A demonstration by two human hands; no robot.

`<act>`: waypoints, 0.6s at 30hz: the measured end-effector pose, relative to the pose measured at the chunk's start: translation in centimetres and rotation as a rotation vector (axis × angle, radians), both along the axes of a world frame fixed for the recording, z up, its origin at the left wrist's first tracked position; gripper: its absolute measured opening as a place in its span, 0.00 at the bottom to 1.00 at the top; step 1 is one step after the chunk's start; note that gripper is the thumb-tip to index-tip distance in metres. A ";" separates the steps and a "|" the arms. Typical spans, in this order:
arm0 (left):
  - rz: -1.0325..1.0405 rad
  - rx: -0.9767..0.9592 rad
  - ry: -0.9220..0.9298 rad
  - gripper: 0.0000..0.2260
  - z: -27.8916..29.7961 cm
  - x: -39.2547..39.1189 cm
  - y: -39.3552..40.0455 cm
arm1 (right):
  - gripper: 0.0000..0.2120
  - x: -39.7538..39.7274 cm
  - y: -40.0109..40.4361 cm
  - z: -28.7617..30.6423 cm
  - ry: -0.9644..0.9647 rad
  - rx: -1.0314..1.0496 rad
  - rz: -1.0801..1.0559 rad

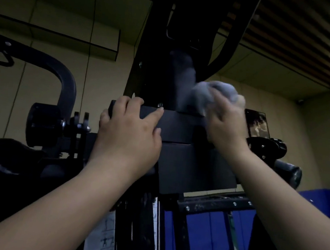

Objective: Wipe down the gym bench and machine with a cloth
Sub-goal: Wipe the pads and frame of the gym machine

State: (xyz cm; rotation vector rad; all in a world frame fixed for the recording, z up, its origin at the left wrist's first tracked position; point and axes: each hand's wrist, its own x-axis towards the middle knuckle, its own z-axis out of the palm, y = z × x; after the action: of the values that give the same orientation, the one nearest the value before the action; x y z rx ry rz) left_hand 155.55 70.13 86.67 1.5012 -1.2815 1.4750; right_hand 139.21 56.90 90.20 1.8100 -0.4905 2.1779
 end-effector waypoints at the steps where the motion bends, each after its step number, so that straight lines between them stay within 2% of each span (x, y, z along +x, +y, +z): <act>1: -0.002 0.000 0.002 0.22 0.0 0.0 0.0 | 0.19 0.9 0.2 -0.5 0.053 -0.064 -0.015; 4: -0.007 -0.007 -0.006 0.22 0.1 0.0 0.1 | 0.18 1.7 -0.4 -1.7 0.046 -0.075 -0.054; 7: -0.012 -0.009 -0.012 0.22 0.0 0.0 0.2 | 0.18 -0.3 -1.9 -1.8 -0.018 0.110 -0.109; 10: 0.027 0.002 -0.057 0.22 0.0 -0.4 0.3 | 0.19 -2.4 -1.9 -2.8 -0.006 0.188 -0.054; 13: 0.060 0.029 -0.106 0.22 -0.2 -0.6 0.4 | 0.18 -2.8 0.1 -5.2 -0.070 0.156 0.063; 18: 0.061 0.056 -0.096 0.22 -0.3 -0.7 0.5 | 0.21 0.9 1.7 -10.1 0.096 0.000 0.039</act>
State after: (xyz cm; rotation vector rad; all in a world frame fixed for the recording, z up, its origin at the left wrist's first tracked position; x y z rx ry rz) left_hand 154.84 70.67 86.39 1.5333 -1.3542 1.5791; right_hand 140.13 58.64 80.05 1.9289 -0.4374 2.1037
